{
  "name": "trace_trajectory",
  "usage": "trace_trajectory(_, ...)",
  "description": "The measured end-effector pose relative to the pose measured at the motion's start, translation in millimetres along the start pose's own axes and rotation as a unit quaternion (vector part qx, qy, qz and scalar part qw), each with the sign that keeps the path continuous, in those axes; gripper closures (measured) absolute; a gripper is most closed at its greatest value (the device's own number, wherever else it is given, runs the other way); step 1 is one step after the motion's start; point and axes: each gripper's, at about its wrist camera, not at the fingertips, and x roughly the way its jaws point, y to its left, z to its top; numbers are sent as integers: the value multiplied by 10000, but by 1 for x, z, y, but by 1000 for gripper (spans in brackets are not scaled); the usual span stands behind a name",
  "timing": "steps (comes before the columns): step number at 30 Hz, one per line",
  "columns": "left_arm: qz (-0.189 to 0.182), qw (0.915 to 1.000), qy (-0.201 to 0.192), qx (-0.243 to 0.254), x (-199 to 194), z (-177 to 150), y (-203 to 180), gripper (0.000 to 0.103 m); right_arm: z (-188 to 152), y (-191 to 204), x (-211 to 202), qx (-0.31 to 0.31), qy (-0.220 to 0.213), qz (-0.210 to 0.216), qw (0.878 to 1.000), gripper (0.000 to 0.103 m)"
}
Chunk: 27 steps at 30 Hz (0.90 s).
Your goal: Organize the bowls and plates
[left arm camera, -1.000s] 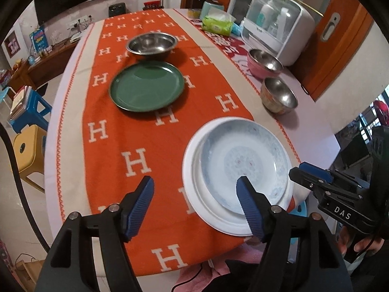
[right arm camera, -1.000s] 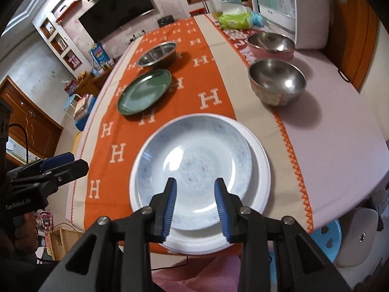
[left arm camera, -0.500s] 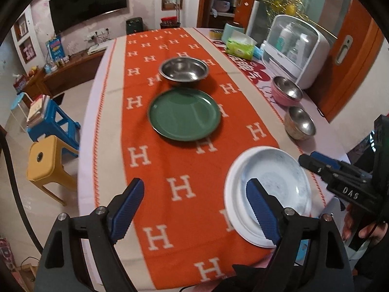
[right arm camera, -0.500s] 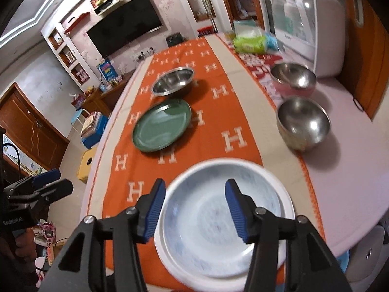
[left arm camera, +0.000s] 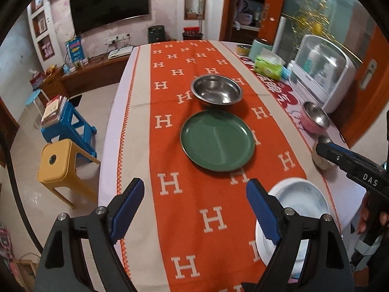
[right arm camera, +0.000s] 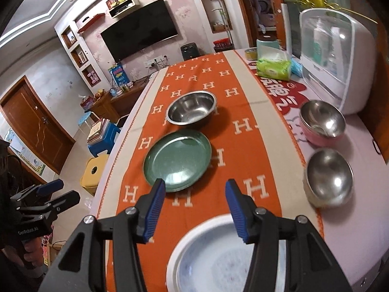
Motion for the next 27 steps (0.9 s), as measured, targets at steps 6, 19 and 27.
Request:
trace_trajectory(6, -70, 9988, 67, -487, 30, 16, 21, 18, 17, 6, 28, -209, -104, 49, 9997, 52)
trace_trajectory(19, -362, 9911, 542, -1163, 121, 39, 35, 18, 23, -9, 106, 103, 397, 281, 9988, 52)
trace_trajectory(27, -526, 9826, 946, -1510, 176, 41, 37, 18, 13, -19, 147, 454, 846, 596, 9936, 52)
